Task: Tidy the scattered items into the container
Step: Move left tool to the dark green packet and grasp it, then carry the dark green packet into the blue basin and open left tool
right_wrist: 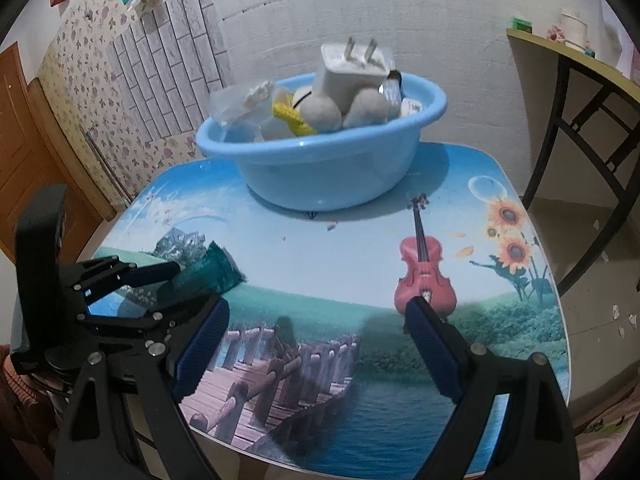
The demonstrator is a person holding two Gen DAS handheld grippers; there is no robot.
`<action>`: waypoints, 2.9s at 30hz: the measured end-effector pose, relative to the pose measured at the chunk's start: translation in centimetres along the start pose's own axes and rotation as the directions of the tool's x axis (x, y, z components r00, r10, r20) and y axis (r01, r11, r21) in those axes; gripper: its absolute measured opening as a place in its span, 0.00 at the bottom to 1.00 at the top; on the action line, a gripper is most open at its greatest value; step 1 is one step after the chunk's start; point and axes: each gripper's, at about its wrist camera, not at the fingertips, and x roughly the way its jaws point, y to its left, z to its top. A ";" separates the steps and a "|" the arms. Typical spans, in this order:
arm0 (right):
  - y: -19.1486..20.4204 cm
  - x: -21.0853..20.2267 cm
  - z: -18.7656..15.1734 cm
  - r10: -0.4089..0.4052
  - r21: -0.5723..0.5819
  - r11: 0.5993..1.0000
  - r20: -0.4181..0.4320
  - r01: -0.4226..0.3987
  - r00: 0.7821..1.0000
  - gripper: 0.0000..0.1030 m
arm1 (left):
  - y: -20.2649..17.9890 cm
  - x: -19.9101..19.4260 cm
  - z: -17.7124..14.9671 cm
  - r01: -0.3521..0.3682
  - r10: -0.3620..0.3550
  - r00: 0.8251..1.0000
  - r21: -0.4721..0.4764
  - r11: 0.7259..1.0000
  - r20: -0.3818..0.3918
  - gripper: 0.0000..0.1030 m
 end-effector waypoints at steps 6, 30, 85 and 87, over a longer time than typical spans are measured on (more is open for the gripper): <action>0.3 0.1 0.0 0.002 -0.013 1.000 0.000 -0.002 1.000 0.88 | 0.7 -0.4 0.3 -0.010 0.011 1.000 -0.032 0.999 0.013 0.47; 1.3 -1.4 1.7 0.010 -0.044 0.999 0.093 -0.006 0.996 0.88 | 3.0 -6.6 4.0 -0.038 0.061 0.977 -0.117 0.992 0.203 0.47; -4.0 2.0 10.2 0.062 -0.063 0.997 0.251 -0.047 0.966 0.83 | 0.4 0.1 14.7 -0.007 0.018 0.983 -0.059 0.998 0.183 0.68; -3.6 1.9 10.2 0.052 -0.064 0.997 0.250 -0.037 0.967 0.83 | 0.4 -0.3 14.4 -0.011 0.021 0.983 -0.059 0.998 0.184 0.70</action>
